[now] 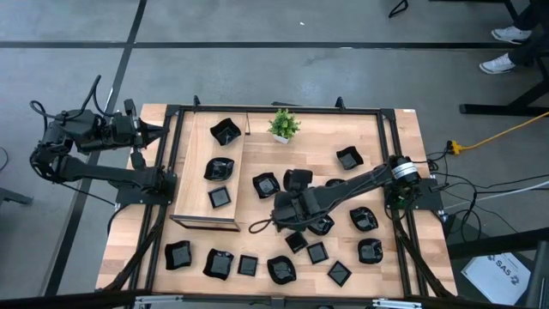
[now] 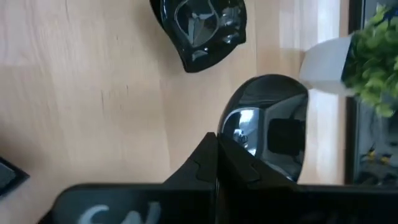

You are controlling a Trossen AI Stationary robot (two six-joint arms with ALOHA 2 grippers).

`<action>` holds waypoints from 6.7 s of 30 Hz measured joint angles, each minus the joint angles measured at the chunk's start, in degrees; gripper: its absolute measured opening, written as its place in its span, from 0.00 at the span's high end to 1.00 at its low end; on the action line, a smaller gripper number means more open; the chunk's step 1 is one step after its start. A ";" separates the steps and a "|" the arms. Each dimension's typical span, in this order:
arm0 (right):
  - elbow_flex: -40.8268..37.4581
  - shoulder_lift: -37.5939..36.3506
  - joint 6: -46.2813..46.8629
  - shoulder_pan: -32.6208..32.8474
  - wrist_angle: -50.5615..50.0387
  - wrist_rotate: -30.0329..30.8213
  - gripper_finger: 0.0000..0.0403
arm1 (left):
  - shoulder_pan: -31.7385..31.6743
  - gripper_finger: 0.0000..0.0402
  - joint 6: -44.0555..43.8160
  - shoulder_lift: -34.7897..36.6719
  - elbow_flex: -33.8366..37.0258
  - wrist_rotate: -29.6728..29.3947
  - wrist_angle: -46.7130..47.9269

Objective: Pick & Place Mini shaped plates
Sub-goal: Stack the black leaf shape plate on top of the black leaf shape plate on the shelf, then stack the black square plate on top of the black square plate on the shelf

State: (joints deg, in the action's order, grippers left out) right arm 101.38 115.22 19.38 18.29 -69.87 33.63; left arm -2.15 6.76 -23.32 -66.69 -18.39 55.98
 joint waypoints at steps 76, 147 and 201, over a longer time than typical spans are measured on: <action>5.82 7.22 -65.69 -20.77 60.14 -48.49 0.97 | 0.00 0.99 0.00 0.01 -0.01 0.02 0.01; 5.88 1.77 -29.06 2.88 20.24 -3.44 0.59 | -0.01 0.99 0.01 0.01 -0.01 0.00 0.01; 5.84 10.72 -5.14 15.30 7.89 -21.68 0.59 | -0.01 0.99 0.01 0.01 -0.01 0.00 0.00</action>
State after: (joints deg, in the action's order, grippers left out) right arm 107.22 125.94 14.24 33.58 -61.98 11.94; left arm -2.17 6.77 -23.31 -66.69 -18.39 55.98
